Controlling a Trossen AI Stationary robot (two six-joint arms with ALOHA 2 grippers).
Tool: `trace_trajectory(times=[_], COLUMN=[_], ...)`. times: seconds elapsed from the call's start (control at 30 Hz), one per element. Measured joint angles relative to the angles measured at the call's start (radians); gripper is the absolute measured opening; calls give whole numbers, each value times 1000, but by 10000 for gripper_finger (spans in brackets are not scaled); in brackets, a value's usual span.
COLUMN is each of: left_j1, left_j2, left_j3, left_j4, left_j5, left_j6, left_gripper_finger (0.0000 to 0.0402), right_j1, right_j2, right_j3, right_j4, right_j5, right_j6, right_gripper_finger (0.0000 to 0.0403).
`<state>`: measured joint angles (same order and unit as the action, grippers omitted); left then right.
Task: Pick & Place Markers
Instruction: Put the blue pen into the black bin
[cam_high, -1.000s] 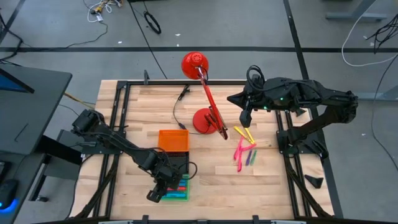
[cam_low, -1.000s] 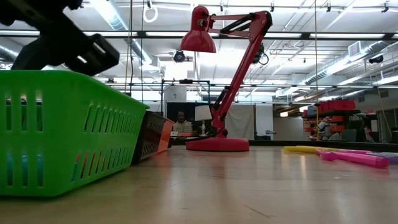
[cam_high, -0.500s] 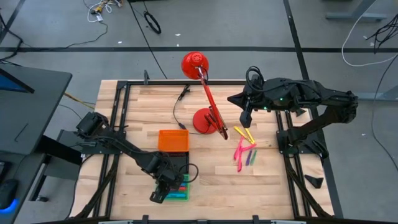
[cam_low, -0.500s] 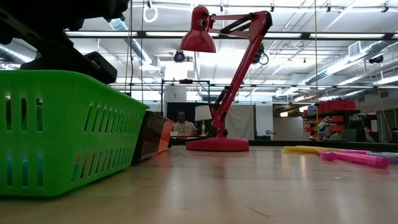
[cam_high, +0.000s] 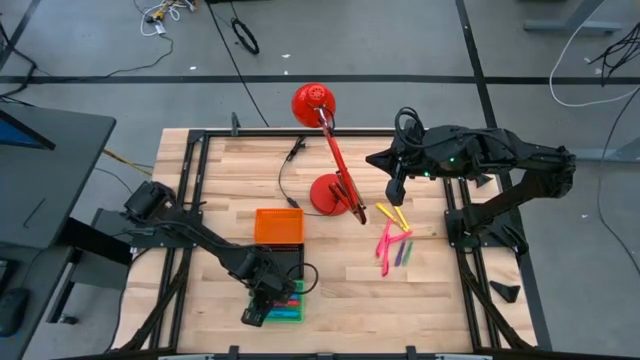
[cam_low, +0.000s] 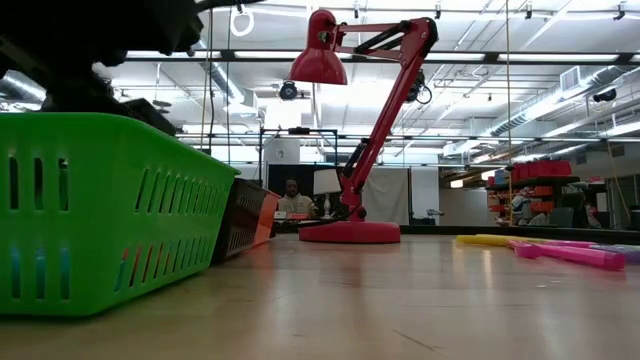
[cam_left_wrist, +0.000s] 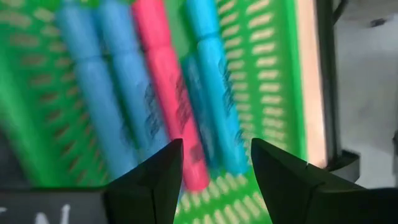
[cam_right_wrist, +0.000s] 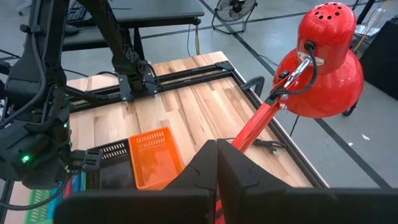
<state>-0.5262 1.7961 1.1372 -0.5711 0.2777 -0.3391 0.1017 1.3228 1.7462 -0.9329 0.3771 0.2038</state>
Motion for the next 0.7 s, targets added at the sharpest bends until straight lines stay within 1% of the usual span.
trace_trajectory(times=[0.17,0.7], left_j1=[-2,-4], left_j2=[24,24], left_j3=[0,0], left_j4=[20,37], left_j5=[20,8], left_j6=[-17,26], left_gripper_finger=[195,195], right_j1=[0,0], right_j2=[0,0], right_j3=[0,-1], right_j4=[-10,-19], right_j5=[0,0], right_j6=[0,-3], right_gripper_finger=[8,8])
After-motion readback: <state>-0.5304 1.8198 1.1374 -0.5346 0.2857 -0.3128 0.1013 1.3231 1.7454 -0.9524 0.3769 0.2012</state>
